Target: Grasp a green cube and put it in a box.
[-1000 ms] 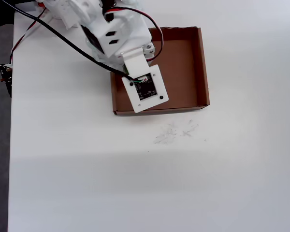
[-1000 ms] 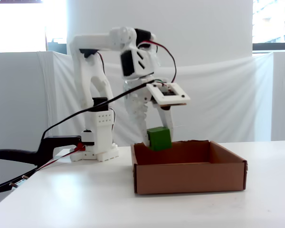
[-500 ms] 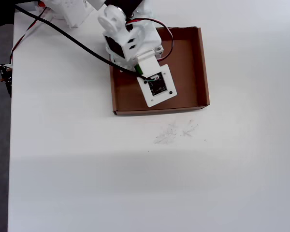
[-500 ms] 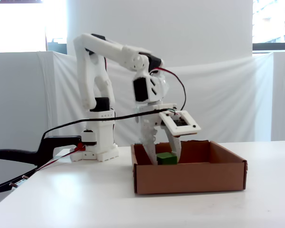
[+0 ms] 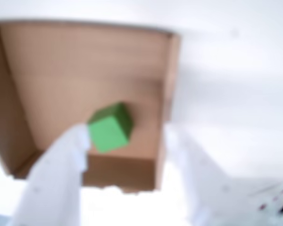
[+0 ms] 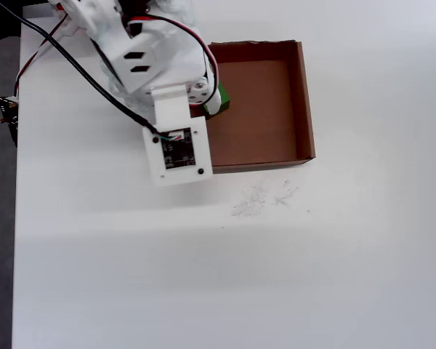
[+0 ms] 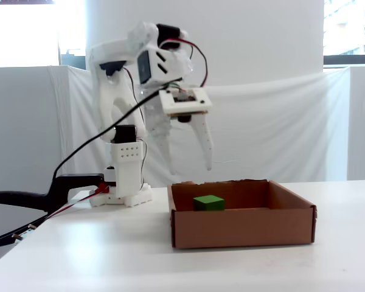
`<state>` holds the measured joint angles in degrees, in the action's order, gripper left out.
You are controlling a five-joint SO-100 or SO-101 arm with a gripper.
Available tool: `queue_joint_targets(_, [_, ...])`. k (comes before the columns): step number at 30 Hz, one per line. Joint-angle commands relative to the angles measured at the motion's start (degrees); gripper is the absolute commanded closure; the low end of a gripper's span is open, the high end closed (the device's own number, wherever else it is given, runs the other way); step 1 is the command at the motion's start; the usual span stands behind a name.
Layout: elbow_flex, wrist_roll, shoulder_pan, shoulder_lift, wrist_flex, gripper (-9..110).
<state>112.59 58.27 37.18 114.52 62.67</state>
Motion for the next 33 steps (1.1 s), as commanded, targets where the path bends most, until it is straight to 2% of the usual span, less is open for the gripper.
queue_joint_targets(1, [-2.9,2.5,-8.1,6.4,-0.4,78])
queue_joint_targets(6, [7.8,7.2,-16.3,15.5,-7.2,78])
queue_joint_targets(9, [17.0,8.2,-18.4,22.1,-9.1,83])
queue_joint_targets(17, [35.1,10.3,-20.5,38.6,-3.6,83])
queue_joint_targets(33, [55.9,14.4,-22.3,66.3,2.2,84])
